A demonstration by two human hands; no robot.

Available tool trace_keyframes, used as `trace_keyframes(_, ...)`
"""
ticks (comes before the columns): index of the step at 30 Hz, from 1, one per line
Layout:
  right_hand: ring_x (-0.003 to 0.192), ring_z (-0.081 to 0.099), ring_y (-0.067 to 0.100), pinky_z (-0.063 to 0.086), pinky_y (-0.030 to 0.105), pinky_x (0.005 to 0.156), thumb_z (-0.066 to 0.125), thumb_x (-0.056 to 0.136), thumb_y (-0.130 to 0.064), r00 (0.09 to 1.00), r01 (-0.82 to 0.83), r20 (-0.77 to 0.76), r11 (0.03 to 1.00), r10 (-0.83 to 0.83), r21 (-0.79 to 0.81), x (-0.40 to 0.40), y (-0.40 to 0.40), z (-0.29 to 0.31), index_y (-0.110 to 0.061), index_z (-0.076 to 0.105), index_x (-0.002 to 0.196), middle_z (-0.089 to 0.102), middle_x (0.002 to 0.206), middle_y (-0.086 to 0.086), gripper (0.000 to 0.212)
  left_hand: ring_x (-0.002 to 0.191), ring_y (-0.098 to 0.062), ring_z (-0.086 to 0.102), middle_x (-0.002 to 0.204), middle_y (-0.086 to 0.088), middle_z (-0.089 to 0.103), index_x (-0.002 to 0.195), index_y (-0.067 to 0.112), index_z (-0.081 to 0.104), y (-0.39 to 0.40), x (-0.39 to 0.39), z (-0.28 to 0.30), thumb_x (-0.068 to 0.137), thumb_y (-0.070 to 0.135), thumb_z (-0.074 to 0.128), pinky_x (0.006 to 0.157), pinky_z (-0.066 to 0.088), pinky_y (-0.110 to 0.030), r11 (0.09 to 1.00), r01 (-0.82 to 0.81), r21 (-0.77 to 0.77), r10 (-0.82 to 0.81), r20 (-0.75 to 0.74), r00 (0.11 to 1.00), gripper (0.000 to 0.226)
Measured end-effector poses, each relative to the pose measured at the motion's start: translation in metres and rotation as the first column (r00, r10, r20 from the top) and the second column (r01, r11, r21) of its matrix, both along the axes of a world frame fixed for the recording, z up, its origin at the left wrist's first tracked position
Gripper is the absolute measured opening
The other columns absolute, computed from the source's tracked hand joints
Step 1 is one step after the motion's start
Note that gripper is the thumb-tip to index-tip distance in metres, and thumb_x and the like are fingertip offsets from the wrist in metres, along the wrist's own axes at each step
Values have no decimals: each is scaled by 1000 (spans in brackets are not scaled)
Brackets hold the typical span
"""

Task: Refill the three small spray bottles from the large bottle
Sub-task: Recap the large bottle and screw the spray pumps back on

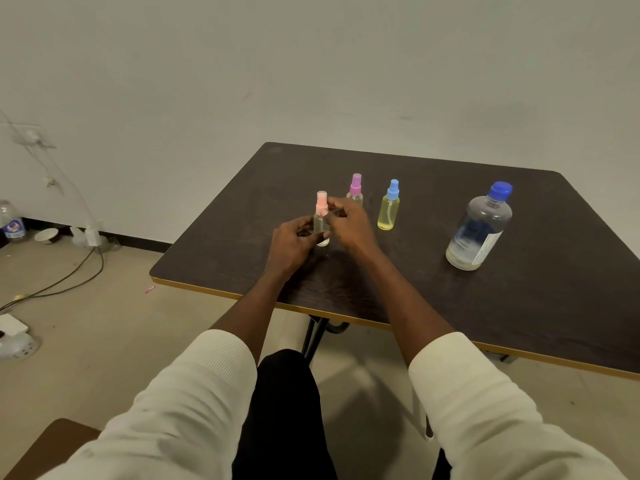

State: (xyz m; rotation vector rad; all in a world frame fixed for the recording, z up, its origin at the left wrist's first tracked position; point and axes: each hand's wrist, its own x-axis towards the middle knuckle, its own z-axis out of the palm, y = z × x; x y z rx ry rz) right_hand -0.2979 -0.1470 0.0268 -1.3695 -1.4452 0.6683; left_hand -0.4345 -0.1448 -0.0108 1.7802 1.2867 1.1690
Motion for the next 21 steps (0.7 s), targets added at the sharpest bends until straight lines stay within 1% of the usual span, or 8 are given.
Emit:
trace_keyframes(4,79,60,10,49,22,67,77,81,-20,999,50,-15,998,-50,33,-1,1,0,-11,62,90,65,87,1,20,86,8,64,98,11,69,125,15,67,1,-1,-2,90,26,72,77,50,-10,1000,0,12,0,-19,1000,37)
trace_keyframes(7,88,59,10,49,18,71,75,82,-25,1000,1,-14,1000,-1,-6,-1,1,2,-13,59,105,62,99,1,30,90,3,63,105,8,68,127,14,66,0,-1,-1,90,29,72,78,49,-12,1000,-10,6,10,-30,999,40)
trace_keyframes(9,90,61,7,48,11,65,66,90,-21,998,-53,-45,998,52,-19,2,-1,4,-12,63,115,65,104,4,26,92,4,65,108,7,71,126,15,66,1,-1,-1,89,30,73,73,49,-7,1000,-1,0,1,-12,1000,41)
trace_keyframes(12,85,63,7,46,12,61,66,91,-20,999,-36,13,999,36,-4,3,-1,3,-8,68,106,69,99,4,19,89,11,65,107,7,73,124,16,68,1,-1,-1,88,28,74,72,48,-4,1000,16,-5,-16,4,1000,39)
trace_keyframes(15,80,59,11,47,18,65,79,78,-23,1000,21,11,1000,-21,4,2,1,-1,-12,60,92,64,90,1,26,90,5,65,101,10,70,122,16,68,0,-2,-2,89,29,72,79,51,-12,1000,7,7,-6,-17,1000,36)
trace_keyframes(17,86,59,12,50,23,72,78,79,-25,1000,-13,19,1000,13,-16,1,2,0,-13,59,100,62,96,2,31,92,1,66,101,7,71,120,15,69,0,-2,-1,89,30,72,83,53,-18,1000,3,3,-2,-18,1000,35)
trace_keyframes(19,95,59,11,52,25,79,68,88,-19,998,-60,14,997,61,-45,2,0,3,-13,61,117,62,105,2,31,91,5,66,104,8,71,123,15,68,-1,-1,1,90,29,72,80,52,-11,1000,16,-4,-16,-6,1000,37)
trace_keyframes(21,89,62,7,51,19,73,63,92,-13,997,-71,29,997,72,-40,5,-1,6,-9,67,113,65,97,0,22,87,14,64,101,15,69,124,15,67,-1,-1,2,90,26,72,74,48,-3,1000,20,-6,-20,7,1000,37)
